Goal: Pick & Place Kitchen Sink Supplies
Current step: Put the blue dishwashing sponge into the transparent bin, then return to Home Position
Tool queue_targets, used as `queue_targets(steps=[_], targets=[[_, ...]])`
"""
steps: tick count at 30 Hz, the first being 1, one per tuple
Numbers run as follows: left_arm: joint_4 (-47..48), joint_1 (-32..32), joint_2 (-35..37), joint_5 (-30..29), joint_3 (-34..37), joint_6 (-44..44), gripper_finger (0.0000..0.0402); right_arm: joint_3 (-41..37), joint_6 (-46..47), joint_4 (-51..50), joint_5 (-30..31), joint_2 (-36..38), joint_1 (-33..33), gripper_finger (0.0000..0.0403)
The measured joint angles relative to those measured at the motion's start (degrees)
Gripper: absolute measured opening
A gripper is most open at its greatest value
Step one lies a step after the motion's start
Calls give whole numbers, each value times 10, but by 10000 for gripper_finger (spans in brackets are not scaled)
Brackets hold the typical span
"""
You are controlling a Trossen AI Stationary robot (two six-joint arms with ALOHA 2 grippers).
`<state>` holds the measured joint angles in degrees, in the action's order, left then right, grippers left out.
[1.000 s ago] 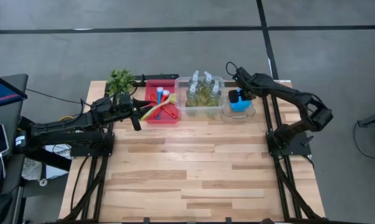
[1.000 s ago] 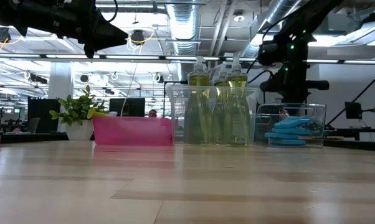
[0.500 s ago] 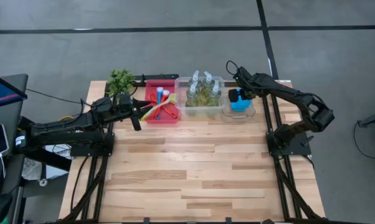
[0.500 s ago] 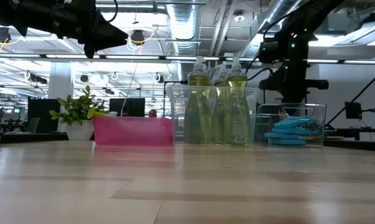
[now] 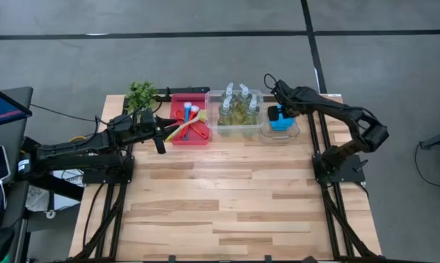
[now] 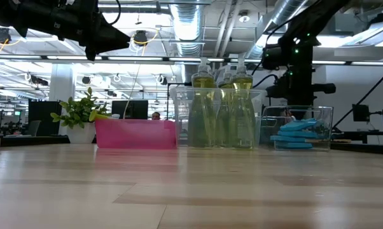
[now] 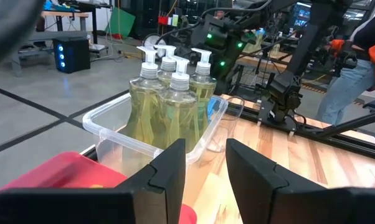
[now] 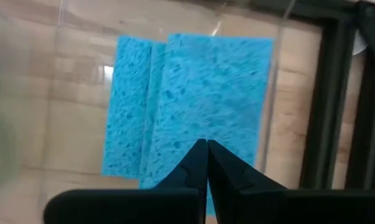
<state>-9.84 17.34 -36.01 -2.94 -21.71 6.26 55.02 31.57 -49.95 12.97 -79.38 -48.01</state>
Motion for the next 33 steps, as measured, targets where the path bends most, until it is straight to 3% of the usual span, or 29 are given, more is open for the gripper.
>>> queue_targets(steps=[10,15,20,26,33], targets=[[0,0,0,0,0,0,116,0,0,29,-35,1,0,0],[0,0,0,2,0,0,116,0,0,23,-34,40,0,0],[-5,0,11,56,0,0,116,0,-5,33,-7,108,10,0],[-7,-8,59,73,0,0,116,0,-51,75,-8,196,53,0],[3,-23,163,73,0,0,116,0,-92,133,-7,283,130,0]])
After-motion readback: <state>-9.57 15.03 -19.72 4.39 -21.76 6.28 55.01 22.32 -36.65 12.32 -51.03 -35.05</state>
